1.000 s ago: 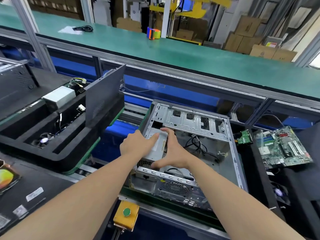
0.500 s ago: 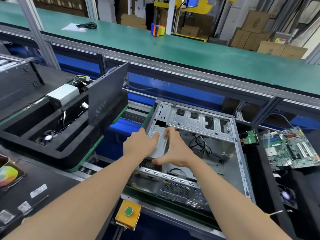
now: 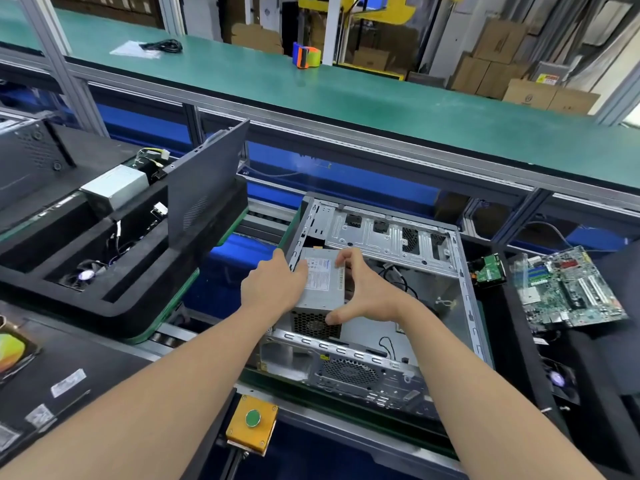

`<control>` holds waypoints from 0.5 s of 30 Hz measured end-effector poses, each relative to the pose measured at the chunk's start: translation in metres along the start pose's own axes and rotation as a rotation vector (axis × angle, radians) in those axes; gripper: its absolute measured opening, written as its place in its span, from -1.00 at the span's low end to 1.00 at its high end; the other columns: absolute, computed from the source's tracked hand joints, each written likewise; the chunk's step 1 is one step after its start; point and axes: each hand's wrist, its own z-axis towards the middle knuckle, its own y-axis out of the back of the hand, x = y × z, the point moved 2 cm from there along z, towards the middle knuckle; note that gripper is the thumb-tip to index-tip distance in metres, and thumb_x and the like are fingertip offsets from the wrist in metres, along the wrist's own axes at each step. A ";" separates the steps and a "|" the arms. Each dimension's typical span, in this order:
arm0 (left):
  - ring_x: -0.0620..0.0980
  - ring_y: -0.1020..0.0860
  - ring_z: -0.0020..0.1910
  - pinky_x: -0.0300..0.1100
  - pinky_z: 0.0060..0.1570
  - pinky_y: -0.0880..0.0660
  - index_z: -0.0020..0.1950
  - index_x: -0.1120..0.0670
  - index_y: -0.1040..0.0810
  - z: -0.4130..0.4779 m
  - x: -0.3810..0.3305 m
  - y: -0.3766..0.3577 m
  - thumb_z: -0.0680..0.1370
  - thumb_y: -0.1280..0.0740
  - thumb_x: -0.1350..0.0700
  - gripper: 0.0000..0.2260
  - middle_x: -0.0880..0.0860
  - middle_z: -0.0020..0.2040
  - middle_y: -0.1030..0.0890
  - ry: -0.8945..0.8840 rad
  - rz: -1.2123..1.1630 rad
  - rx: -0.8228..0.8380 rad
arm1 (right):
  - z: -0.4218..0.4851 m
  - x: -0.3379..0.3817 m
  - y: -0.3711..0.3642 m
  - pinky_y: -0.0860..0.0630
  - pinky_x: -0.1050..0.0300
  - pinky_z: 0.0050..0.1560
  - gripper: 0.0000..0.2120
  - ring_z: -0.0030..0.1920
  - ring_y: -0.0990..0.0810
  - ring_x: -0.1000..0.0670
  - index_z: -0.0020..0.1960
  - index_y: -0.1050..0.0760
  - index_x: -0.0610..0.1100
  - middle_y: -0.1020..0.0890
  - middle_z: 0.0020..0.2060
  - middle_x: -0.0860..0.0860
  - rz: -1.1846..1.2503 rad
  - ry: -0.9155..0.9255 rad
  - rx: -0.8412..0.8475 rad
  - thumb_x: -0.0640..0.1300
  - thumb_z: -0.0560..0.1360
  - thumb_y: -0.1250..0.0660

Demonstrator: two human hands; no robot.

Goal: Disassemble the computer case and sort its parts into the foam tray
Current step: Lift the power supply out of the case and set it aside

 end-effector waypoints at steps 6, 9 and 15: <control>0.21 -0.58 0.05 0.04 -0.09 -0.46 0.34 0.04 -0.28 -0.004 -0.006 0.002 0.57 0.02 -0.41 -0.40 0.10 0.17 -0.59 -0.101 0.020 0.013 | -0.016 0.005 0.015 -0.31 -0.21 0.56 0.05 0.57 -0.26 -0.06 0.46 -0.09 0.26 -0.19 0.54 0.16 0.121 -0.086 0.096 -0.06 0.25 -0.73; 0.22 -0.57 0.05 0.08 0.01 -0.49 0.33 -0.02 -0.24 -0.003 -0.007 0.004 0.58 0.02 -0.37 -0.48 0.11 0.15 -0.58 -0.083 0.034 0.054 | -0.017 0.018 0.012 -0.41 -0.19 0.50 0.14 0.50 -0.41 -0.08 0.54 -0.06 0.34 -0.24 0.56 0.09 0.139 -0.112 0.101 -0.17 0.26 -0.71; 0.22 -0.58 0.03 0.03 -0.06 -0.45 0.33 -0.13 -0.22 -0.003 -0.002 0.006 0.53 -0.08 -0.43 -0.48 0.09 0.13 -0.60 -0.046 -0.027 0.092 | -0.015 0.026 0.004 -0.49 -0.20 0.43 0.19 0.38 -0.53 -0.09 0.65 0.11 0.23 -0.50 0.43 0.03 0.269 -0.340 0.094 -0.25 0.39 -0.65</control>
